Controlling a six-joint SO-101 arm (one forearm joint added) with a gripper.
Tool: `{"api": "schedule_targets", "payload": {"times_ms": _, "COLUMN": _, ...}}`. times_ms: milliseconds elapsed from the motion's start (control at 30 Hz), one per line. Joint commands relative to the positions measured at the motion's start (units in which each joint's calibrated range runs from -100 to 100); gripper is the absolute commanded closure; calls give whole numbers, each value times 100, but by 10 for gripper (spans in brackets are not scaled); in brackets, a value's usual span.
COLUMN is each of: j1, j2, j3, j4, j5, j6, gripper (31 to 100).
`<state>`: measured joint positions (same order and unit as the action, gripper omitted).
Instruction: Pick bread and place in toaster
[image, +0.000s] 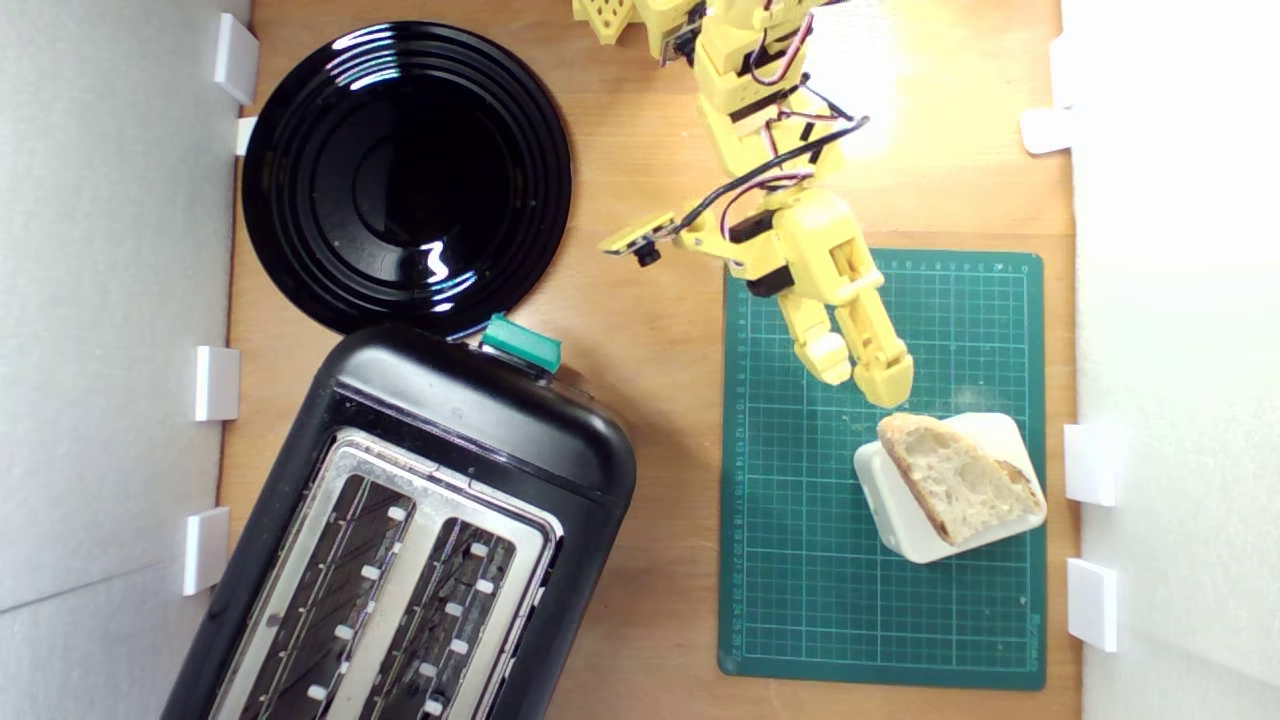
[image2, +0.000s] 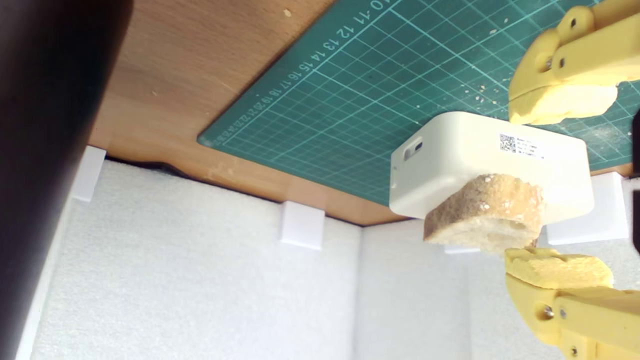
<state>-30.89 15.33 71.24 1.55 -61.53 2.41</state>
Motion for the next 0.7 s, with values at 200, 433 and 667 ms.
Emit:
{"api": "schedule_targets", "payload": {"times_ms": 200, "j1": -150, "j2": 48, "j3": -483, "j4": -1, "j5": -204, "j6": -13, "gripper": 433}}
{"api": "schedule_targets", "payload": {"times_ms": 433, "j1": -271, "j2": 347, "j3": -865, "j4": -1, "j5": -204, "j6": 13, "gripper": 433}}
{"api": "schedule_targets", "payload": {"times_ms": 667, "j1": -319, "j2": 522, "j3": -1155, "j4": -1, "j5": -204, "j6": 24, "gripper": 433}}
